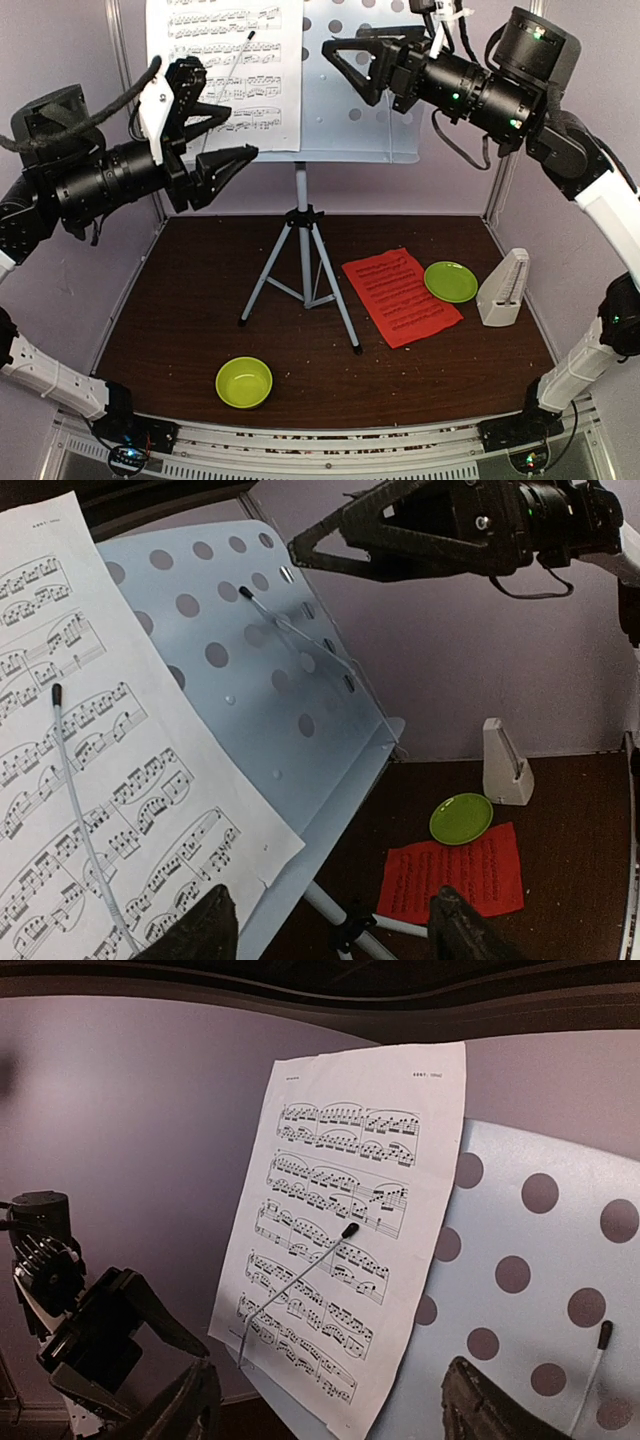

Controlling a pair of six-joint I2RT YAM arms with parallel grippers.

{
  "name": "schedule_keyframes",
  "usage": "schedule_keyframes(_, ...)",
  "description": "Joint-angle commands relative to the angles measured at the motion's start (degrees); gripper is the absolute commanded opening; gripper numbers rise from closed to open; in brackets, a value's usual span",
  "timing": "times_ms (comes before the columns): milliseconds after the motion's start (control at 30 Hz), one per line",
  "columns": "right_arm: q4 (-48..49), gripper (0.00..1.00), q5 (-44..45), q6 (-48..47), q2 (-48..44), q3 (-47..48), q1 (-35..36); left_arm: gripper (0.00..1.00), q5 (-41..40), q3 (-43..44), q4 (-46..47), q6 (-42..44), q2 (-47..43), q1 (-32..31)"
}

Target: Set up the instrument practice props

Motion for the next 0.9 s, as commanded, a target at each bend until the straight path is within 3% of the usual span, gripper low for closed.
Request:
schedule_keyframes(0,-4.2,0.79,2.04,3.23,-7.66,-10.13,-0.45,0.68,1.05,-5.27,-1.71,-5.8,-2.18,-0.98)
schedule_keyframes(233,-6.82,0.81,5.3,11.98,-21.71,-29.91,-4.62,0.68,-0.2,-12.56,-1.63,-11.93,-2.05,-1.97)
schedule_keyframes(433,-11.07,0.81,11.52,12.38,-33.35,-50.15,-5.39,0.67,-3.36,-19.73,4.73,-17.25,-3.54,-2.29)
schedule_keyframes(567,-12.74,0.77,11.72,10.73,-36.24,-61.76,-5.17,0.67,-5.5,-25.86,13.17,-21.48,-5.99,-2.21)
schedule_keyframes(867,-6.43,0.75,20.47,6.89,-36.62,-78.64,-1.93,0.67,-8.22,-24.51,12.65,-24.53,-3.33,-2.2)
